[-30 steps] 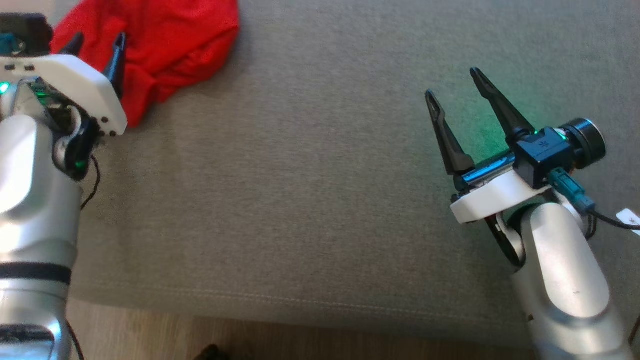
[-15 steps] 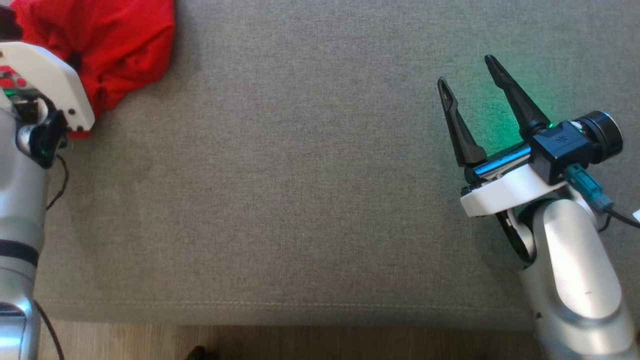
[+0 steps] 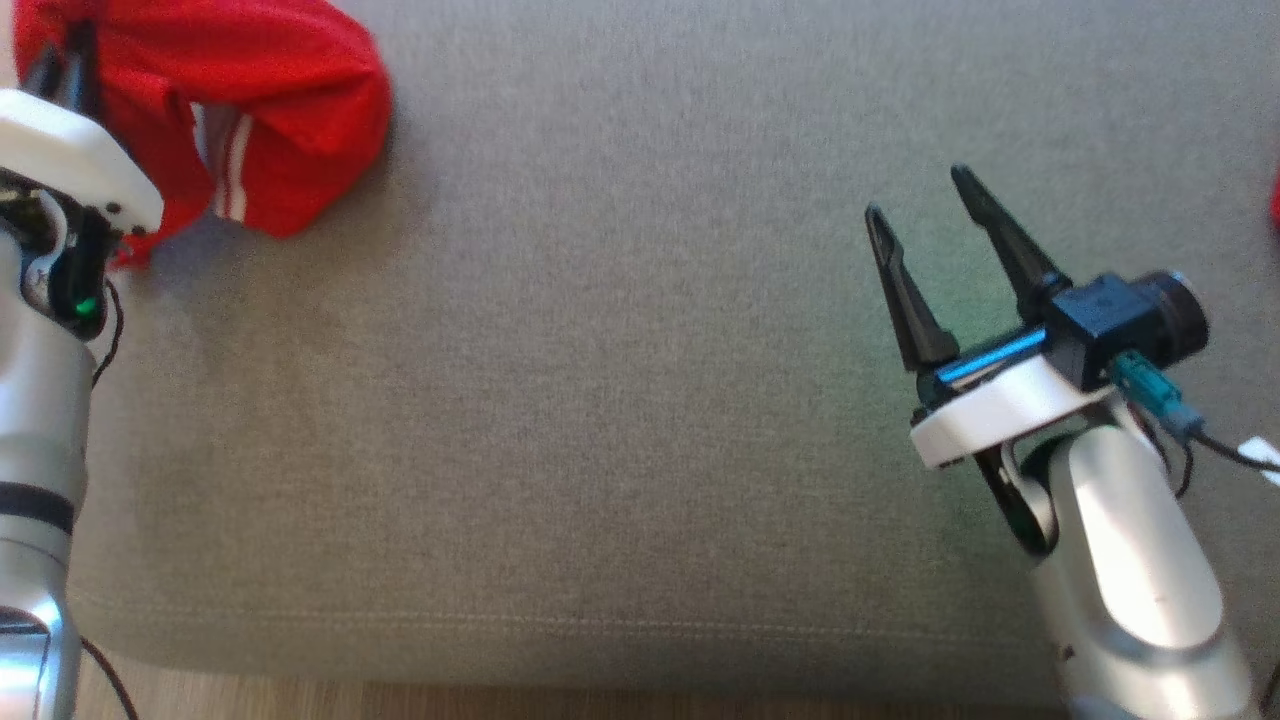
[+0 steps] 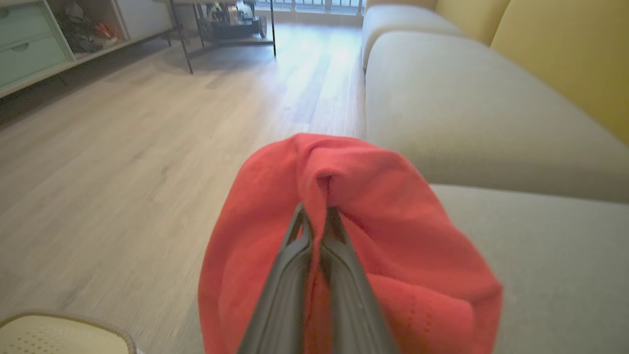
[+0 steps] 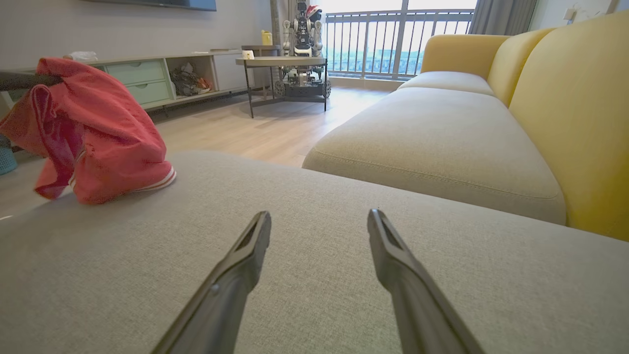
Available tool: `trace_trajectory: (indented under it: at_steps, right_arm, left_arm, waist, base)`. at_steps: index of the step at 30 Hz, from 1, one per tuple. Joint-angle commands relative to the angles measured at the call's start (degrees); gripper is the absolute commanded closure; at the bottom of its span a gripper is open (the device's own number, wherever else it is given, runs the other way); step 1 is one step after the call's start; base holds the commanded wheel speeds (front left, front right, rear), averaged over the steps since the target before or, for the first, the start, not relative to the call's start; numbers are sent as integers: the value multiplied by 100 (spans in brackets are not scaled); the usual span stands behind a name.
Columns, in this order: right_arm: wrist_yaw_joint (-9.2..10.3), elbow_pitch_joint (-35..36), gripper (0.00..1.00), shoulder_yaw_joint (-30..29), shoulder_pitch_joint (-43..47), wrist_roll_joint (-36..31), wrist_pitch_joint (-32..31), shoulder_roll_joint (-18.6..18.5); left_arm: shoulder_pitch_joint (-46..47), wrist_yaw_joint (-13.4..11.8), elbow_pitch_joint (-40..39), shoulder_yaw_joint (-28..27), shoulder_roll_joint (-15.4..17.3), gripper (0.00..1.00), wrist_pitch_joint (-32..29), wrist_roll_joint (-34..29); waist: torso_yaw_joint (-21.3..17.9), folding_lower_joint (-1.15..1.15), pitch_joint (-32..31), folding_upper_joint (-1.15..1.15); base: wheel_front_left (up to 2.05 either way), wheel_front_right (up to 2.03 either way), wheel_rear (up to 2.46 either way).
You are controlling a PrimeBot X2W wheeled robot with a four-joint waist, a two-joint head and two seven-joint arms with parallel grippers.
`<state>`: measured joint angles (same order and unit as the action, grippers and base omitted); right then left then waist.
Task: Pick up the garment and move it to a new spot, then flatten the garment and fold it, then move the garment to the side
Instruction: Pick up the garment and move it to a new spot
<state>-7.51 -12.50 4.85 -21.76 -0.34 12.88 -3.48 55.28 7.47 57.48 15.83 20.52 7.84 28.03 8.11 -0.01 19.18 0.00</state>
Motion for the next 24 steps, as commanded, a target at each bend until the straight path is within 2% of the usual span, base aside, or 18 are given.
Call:
trace_trajectory:
  at_steps: [1,5,11,17,23,24]
  right_arm:
    - [2,132,0,138,86,77,77,60]
    - [2,-12,0,116,200,281,135,60]
    - [2,-156,0,73,335,546,190,60]
    - [2,-133,0,52,323,684,207,60]
    - [2,142,0,143,148,848,210,60]
    - [2,142,0,143,148,848,210,60]
  left_arm:
    - [197,-36,-242,-204,297,100,176,58]
    - [163,-41,-624,-329,151,100,465,210]
    - [-48,-150,-1543,-319,-188,100,527,324]
    - [-396,-340,-2764,-50,-607,100,114,381]
    - [-693,-487,-3907,392,-892,100,-441,311]
    - [-693,-487,-3907,392,-892,100,-441,311]
  waist:
    - [6,1,-387,0]
    - [-75,1,-841,0]
    - [-308,1,-1281,0]
    - [-728,1,-1361,0]
    - [-1326,1,-1125,0]
    - [-1326,1,-1125,0]
  base:
    - [0,0,0]
    - [0,0,0]
    - [0,0,0]
    - [0,0,0]
    - [0,0,0]
    - [0,0,0]
